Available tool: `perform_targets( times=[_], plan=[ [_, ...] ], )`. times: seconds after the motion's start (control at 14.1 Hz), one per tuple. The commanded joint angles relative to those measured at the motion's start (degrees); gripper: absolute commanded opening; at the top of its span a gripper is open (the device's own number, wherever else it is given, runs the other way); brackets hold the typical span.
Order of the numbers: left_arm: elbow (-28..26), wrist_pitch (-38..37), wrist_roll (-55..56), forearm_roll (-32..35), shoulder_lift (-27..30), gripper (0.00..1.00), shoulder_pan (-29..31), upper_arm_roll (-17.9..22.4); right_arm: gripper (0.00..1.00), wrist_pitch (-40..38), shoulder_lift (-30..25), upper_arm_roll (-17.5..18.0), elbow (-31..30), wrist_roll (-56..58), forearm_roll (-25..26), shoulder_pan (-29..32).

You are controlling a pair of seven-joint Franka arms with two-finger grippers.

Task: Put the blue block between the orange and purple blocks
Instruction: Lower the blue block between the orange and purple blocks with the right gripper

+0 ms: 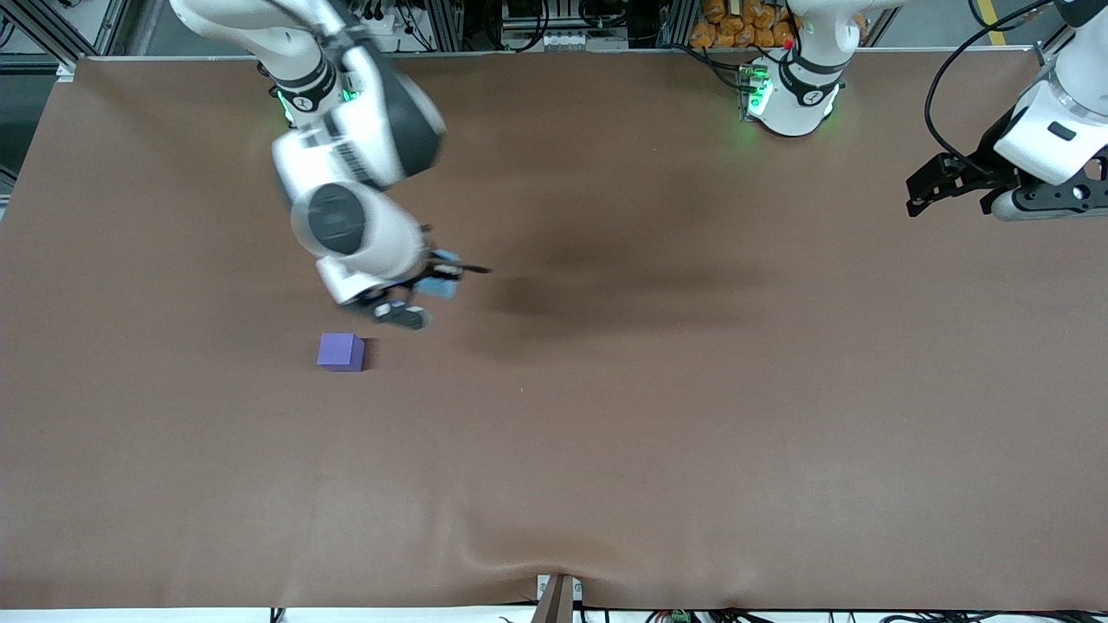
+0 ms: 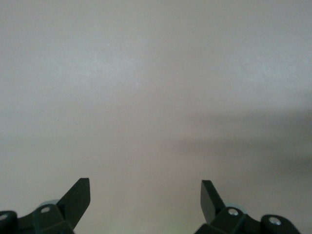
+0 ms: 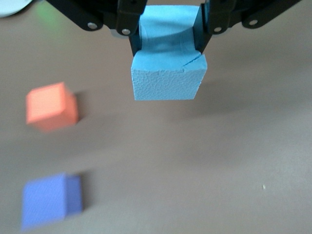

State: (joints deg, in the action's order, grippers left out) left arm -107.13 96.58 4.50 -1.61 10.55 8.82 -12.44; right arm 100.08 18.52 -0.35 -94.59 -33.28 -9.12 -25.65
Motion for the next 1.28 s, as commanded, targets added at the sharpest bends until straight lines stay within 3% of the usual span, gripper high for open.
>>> perform_targets(
  times=[0.0,0.21,0.36,0.5,1.21],
  plan=[
    [1.8,-3.1,0.7,-0.9,-0.9,1.0,-1.9,-0.3,0.0,-1.3,-5.1,1.2,-5.7,17.8,0.7,8.9],
    [1.8,-4.4,1.6,-0.8,-0.5,1.0,-4.6,0.3,0.0,6.2,-5.0,1.3,-13.6,24.6,3.2,13.8],
    [3.1,-5.3,3.7,-0.5,-0.5,1.0,-7.0,2.4,0.0,16.1,-5.0,1.4,-20.9,25.1,3.5,13.3],
    [4.1,-5.9,3.9,-0.5,-0.6,1.0,-7.2,2.5,0.0,22.0,-4.6,1.3,-24.2,27.8,3.8,13.7],
    [6.8,-6.0,4.4,-0.5,-2.3,1.0,-7.2,1.9,0.0,26.3,-2.4,1.3,-26.9,28.7,4.2,15.9]
  ],
)
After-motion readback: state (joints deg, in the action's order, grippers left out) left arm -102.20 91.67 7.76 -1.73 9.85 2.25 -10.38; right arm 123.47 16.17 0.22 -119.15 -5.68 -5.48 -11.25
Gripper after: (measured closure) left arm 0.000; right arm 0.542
